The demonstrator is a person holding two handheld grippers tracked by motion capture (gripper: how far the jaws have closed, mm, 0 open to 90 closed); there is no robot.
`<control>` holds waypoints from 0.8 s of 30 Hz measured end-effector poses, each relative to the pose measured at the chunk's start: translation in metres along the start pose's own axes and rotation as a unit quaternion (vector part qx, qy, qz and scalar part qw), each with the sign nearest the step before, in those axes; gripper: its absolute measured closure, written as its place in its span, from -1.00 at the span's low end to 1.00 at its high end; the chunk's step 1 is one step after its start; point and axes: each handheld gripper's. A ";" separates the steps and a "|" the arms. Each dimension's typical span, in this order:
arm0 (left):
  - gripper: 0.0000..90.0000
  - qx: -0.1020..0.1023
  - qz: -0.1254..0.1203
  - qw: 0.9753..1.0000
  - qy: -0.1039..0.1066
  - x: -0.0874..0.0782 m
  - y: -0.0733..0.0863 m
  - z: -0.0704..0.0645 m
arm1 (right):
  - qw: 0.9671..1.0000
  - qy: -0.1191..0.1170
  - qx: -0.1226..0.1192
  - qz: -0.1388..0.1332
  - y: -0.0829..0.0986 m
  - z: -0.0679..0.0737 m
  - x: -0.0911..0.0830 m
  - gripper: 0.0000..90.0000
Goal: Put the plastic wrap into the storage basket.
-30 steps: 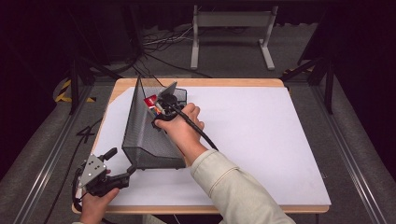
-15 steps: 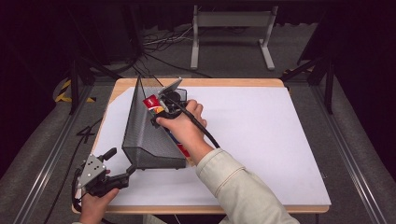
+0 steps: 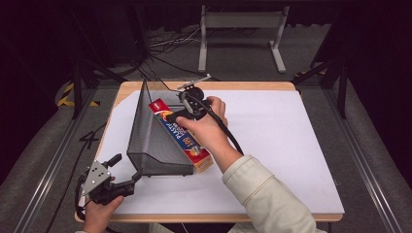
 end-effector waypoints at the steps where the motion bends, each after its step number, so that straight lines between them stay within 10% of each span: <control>1: -0.69 0.000 0.000 1.000 -0.001 0.000 0.000 0.000 | 1.000 -0.002 -0.002 -0.004 0.000 -0.001 -0.003 -0.62; 24: -0.68 0.009 -0.007 1.000 -0.003 0.001 -0.001 -0.002 | 0.984 -0.058 -0.108 -0.130 0.025 -0.028 -0.053 -0.62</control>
Point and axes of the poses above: each handheld gripper's, and its own axes: x roughly forward along the jaws, y roughly out of its underside, z roughly to its left, and after that the axes turned 6 degrees about x, right-handed
